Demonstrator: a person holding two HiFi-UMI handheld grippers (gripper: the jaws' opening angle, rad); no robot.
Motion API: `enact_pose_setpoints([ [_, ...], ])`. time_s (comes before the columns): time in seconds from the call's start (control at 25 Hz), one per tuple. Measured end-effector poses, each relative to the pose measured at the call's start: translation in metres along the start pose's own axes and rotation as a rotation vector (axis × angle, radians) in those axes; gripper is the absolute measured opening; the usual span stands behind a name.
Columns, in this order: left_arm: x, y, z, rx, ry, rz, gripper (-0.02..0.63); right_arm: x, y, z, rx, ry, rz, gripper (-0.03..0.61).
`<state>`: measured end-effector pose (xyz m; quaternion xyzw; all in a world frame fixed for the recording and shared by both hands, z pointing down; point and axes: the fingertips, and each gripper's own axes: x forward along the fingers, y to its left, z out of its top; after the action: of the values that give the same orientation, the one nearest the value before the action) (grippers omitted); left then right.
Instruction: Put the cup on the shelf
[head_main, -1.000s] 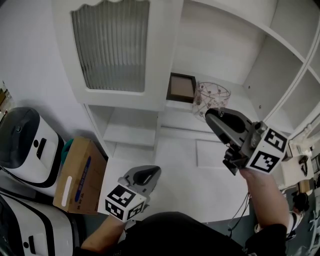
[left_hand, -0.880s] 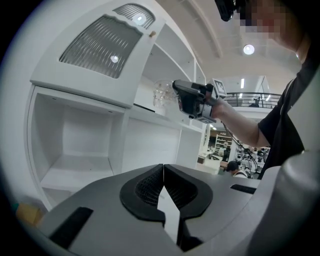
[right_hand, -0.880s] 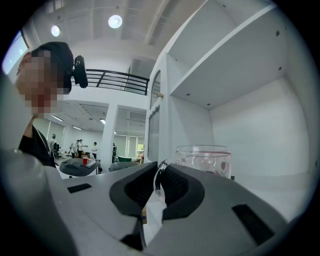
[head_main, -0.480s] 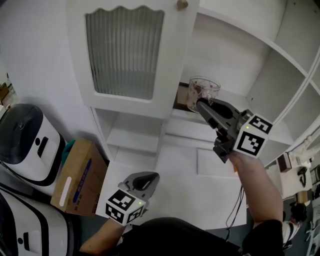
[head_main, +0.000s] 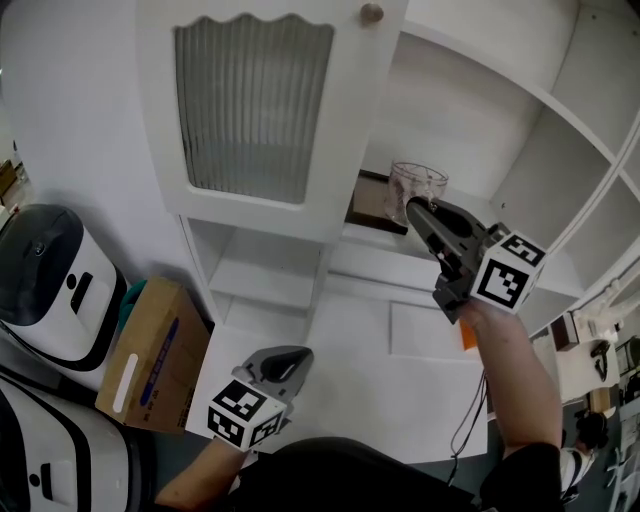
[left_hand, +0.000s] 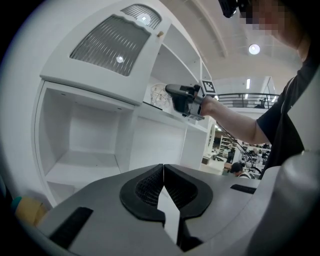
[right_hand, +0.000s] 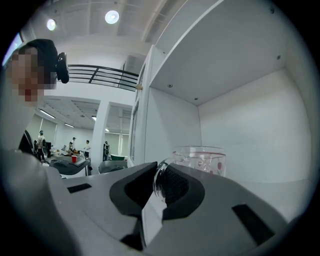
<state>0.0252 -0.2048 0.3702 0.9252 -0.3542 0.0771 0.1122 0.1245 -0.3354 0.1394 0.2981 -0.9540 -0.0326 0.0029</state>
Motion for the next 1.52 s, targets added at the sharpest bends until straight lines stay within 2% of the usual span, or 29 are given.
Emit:
enact_pose_setpoints([
  [0.4,0.007,-0.008,-0.005,0.004,0.018,-0.028,0.014,-0.033,-0.035,-0.015,0.04,0.021,-0.106,0.028],
  [0.88,0.005,-0.011,-0.01,-0.012,0.027,-0.006,0.014,-0.03,-0.047,-0.027,0.052,0.044,-0.121,0.028],
  [1.16,0.003,-0.015,-0.011,-0.015,0.022,0.004,0.014,-0.036,-0.052,-0.026,0.124,0.058,-0.157,0.028],
  [1.52,0.009,-0.022,-0.015,-0.021,0.031,-0.019,0.014,-0.045,-0.042,-0.036,0.122,0.1,-0.166,0.029],
])
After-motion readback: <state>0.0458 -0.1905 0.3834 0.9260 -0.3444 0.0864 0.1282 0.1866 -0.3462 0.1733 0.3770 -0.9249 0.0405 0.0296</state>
